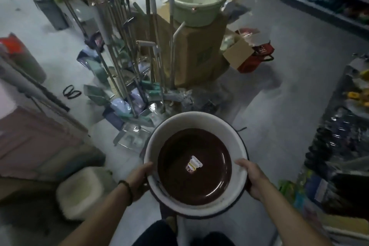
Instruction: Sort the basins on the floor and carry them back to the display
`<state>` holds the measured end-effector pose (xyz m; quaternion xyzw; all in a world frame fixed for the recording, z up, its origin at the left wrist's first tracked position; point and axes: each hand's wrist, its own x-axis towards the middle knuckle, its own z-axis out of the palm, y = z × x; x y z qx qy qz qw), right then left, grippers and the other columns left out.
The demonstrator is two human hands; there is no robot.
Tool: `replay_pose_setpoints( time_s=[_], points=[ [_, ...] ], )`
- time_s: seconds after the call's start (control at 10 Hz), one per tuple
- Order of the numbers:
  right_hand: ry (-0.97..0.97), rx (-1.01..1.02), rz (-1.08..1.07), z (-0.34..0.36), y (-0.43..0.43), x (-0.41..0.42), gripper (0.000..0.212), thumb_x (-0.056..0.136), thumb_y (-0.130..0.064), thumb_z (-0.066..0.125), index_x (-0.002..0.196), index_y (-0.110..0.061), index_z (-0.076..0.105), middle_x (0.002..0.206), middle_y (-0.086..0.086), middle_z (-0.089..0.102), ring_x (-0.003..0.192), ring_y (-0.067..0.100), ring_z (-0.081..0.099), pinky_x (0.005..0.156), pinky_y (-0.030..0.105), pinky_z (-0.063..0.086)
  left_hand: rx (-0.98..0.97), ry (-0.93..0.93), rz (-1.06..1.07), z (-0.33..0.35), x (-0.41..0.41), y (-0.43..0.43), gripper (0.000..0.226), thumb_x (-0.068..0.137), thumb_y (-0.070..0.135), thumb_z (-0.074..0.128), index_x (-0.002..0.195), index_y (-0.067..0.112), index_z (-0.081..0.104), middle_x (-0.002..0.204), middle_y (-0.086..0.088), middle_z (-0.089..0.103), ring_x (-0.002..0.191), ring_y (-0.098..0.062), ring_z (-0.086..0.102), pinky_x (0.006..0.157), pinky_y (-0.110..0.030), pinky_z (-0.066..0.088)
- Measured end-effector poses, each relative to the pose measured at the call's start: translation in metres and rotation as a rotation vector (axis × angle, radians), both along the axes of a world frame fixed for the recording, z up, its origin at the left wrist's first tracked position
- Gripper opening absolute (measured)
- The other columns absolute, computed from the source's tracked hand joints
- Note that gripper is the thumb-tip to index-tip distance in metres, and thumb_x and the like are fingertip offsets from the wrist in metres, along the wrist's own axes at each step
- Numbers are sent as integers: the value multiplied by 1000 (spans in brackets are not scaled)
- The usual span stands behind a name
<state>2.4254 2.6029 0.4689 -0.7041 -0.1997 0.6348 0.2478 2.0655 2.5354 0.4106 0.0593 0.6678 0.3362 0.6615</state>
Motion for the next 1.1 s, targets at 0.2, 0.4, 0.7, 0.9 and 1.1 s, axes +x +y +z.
replay_pose_setpoints(
  time_s=[0.2,0.4,0.7,0.9,1.1],
  points=[
    [4,-73,34,-71,87,-7,53,63,-19,73,112,2,76,106,30,75,105,52,70,96,66,55,-106,10,38,-61,-5,68,63,70,36,72,125,5,65,115,-29,70,109,-50,65,95,-65,52],
    [-7,-164,58,-162,137,-18,39,77,-11,64,114,0,73,105,32,75,102,53,70,90,65,58,-189,49,126,-130,10,107,33,98,26,51,120,3,61,113,-30,69,105,-48,65,96,-58,53],
    [-70,-120,194,-244,145,-15,53,89,1,58,131,-32,55,115,11,73,104,35,72,88,57,62,-289,241,93,-201,55,119,31,103,35,49,133,32,43,117,-13,64,97,-40,67,72,-60,61],
    [-158,-125,472,-225,151,-6,40,88,-12,61,125,-26,61,104,5,75,93,24,73,67,35,61,-332,406,-31,-175,57,124,21,99,21,51,119,16,55,98,-11,65,85,-31,67,76,-52,62],
    [-312,-9,593,-166,167,8,23,87,-17,68,110,-17,69,101,4,68,85,18,64,77,32,51,-262,562,-350,-123,79,144,36,85,33,64,117,16,60,102,-9,67,80,-23,62,63,-29,49]
  ],
)
